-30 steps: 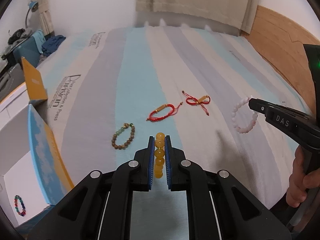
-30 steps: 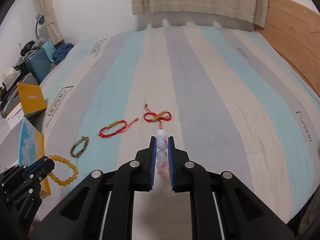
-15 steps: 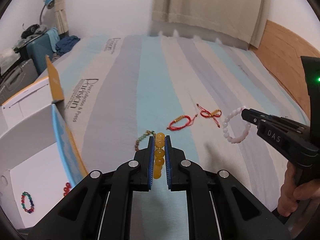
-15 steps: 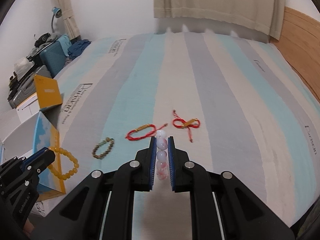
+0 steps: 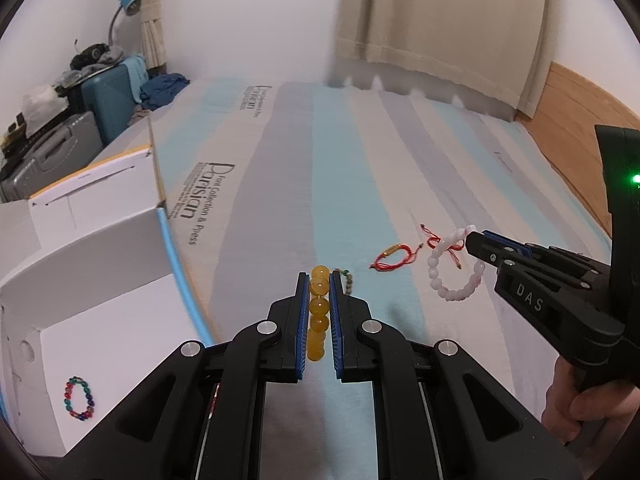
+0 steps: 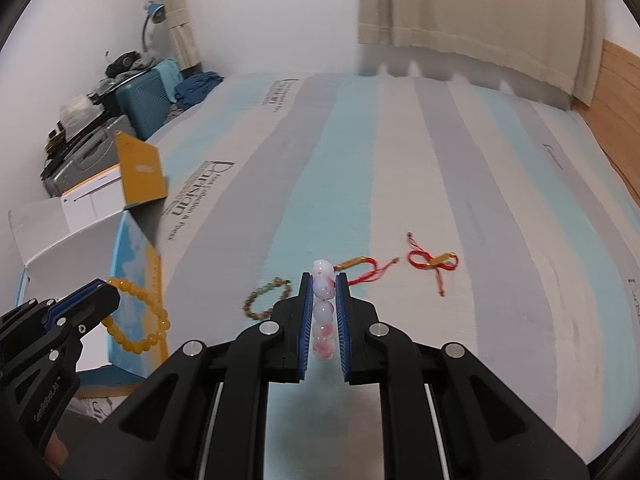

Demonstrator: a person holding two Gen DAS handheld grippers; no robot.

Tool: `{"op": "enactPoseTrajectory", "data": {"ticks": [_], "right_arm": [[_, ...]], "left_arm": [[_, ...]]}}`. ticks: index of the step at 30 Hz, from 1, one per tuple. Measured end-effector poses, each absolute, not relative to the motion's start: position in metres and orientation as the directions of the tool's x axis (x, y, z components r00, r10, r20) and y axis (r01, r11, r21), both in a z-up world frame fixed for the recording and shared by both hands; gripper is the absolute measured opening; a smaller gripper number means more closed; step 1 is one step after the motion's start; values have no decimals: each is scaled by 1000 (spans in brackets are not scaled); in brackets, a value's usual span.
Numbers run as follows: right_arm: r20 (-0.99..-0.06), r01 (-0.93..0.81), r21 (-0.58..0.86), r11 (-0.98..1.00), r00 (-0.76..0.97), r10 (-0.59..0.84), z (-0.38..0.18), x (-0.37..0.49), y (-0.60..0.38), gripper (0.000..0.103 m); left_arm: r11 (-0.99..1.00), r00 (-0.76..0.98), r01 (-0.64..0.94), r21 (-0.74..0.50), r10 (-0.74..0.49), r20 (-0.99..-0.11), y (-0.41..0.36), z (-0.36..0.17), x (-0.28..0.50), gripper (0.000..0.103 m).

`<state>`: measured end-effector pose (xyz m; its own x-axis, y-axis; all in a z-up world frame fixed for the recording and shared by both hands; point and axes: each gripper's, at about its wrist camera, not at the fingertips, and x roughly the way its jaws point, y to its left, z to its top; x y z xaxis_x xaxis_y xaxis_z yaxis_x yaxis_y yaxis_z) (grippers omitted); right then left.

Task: Organize jewelry
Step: 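Carry the yellow and pink-white bracelets over the white cardboard box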

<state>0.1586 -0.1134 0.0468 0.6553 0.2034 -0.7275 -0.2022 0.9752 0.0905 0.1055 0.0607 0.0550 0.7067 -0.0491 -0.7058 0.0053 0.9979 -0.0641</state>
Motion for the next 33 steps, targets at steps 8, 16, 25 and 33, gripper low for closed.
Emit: {"op": "enactPoseTrajectory", "data": {"ticks": [8, 16, 25, 33], "right_arm": [[-714, -266, 91, 960, 654, 249, 58, 148, -76, 11], [-700, -327, 91, 941, 651, 294, 66, 137, -40, 11], [-684, -400, 109, 910, 634, 361, 75, 125, 4, 11], [-670, -490, 121, 863, 602, 435, 80, 111, 50, 11]], "left_arm": [[997, 720, -41, -70, -20, -694, 89, 66, 92, 9], [992, 731, -103, -71, 27, -682, 122, 77, 75, 9], [983, 718, -172, -63, 81, -691, 161, 78, 57, 9], [967, 690, -253, -39, 152, -708, 203, 71, 36, 9]]}}
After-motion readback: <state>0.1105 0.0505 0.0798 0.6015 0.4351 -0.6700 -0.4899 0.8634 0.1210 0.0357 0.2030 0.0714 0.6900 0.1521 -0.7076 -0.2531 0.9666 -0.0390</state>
